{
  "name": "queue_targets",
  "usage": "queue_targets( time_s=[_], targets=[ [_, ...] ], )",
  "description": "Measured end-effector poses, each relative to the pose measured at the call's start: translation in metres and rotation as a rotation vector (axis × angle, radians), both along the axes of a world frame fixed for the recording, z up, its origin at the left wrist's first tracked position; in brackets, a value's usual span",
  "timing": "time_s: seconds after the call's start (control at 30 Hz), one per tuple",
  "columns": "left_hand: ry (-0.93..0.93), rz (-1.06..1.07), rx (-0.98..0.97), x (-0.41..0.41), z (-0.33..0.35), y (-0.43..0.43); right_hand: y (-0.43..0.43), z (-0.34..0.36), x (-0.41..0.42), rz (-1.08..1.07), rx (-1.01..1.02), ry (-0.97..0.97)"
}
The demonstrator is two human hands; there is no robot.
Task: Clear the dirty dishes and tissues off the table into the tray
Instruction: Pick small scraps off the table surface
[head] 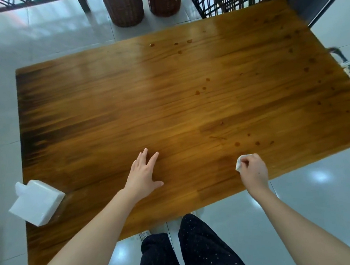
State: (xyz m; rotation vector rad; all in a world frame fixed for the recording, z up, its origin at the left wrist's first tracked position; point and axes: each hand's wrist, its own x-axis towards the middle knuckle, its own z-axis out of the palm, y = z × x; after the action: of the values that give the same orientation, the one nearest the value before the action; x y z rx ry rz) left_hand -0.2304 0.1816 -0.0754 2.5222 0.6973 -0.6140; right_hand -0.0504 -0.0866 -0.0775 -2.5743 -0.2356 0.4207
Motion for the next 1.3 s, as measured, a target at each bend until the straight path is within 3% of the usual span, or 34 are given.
queue_targets(
  time_s=[0.1,0.37,0.57,0.73,0.87,1.0,1.2,1.3],
  targets=[
    [-0.004,-0.001,0.008,0.004,0.001,-0.002,0.013,-0.009,-0.022,0.002,0.006,0.012],
    [-0.005,0.004,0.032,0.012,0.003,-0.003,0.052,-0.018,-0.103,0.445,0.074,0.09],
    [0.012,0.006,0.033,0.013,0.002,-0.005,0.029,-0.02,-0.076,0.697,0.084,0.114],
    [0.03,0.0,0.034,0.016,0.003,-0.006,-0.007,-0.015,-0.018,0.305,0.047,0.062],
    [0.03,0.008,0.044,0.018,0.008,-0.006,-0.018,-0.001,0.012,-0.08,0.146,0.086],
    [0.045,0.022,0.051,0.019,0.013,-0.005,0.017,0.004,-0.005,-0.221,0.164,0.056],
    [0.095,0.037,0.049,0.023,0.015,-0.002,0.086,-0.019,-0.079,0.29,0.138,0.203],
    [0.099,0.046,0.047,0.027,0.014,-0.001,0.089,-0.021,-0.078,0.405,0.164,0.205]
  ],
)
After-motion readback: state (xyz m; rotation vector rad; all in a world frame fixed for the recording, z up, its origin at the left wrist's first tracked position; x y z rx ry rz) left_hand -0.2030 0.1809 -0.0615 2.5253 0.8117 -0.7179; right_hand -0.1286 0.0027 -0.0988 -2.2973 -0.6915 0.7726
